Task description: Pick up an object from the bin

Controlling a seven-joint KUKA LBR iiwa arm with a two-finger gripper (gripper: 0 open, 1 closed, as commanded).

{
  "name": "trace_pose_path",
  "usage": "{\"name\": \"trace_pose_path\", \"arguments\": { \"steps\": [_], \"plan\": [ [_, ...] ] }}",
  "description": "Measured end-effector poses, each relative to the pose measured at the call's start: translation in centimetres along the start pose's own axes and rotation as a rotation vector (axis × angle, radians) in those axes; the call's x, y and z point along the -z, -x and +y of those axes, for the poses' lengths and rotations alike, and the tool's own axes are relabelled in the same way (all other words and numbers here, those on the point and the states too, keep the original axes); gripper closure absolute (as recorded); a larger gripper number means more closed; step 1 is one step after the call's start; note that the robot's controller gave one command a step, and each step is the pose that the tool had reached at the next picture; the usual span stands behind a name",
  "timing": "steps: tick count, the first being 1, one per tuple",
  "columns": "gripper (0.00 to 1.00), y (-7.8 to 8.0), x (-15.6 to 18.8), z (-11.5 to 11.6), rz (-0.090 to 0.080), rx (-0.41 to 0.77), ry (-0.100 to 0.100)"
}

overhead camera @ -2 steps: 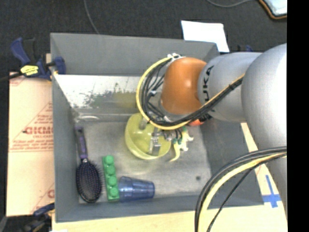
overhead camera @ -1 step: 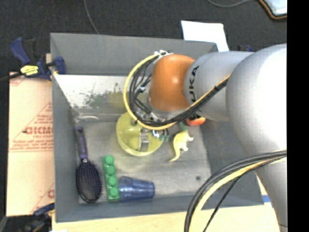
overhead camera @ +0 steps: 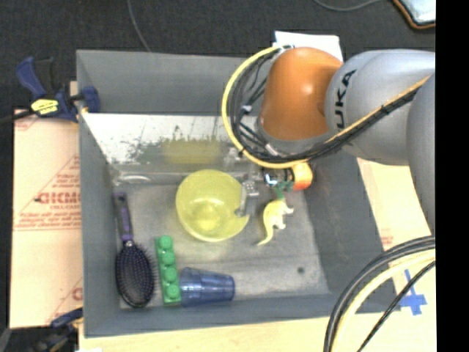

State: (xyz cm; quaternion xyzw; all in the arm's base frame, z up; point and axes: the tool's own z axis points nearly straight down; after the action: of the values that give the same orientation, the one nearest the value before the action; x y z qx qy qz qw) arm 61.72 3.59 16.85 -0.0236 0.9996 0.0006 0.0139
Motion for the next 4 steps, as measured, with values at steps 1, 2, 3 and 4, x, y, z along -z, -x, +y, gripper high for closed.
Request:
{"name": "trace_pose_path", "arguments": {
  "steps": [1, 2, 3, 4],
  "plan": [
    [0.0, -0.2, 5.6, 2.3, 0.004, -0.028, 0.005],
    [0.0, -0.4, 3.5, 2.1, -0.004, -0.032, 0.005],
    [0.0, -1.2, 0.5, 1.6, 0.012, -0.028, 0.004],
    [0.0, 2.6, 5.9, 0.5, -0.003, 0.193, 0.004]
  ]
}}
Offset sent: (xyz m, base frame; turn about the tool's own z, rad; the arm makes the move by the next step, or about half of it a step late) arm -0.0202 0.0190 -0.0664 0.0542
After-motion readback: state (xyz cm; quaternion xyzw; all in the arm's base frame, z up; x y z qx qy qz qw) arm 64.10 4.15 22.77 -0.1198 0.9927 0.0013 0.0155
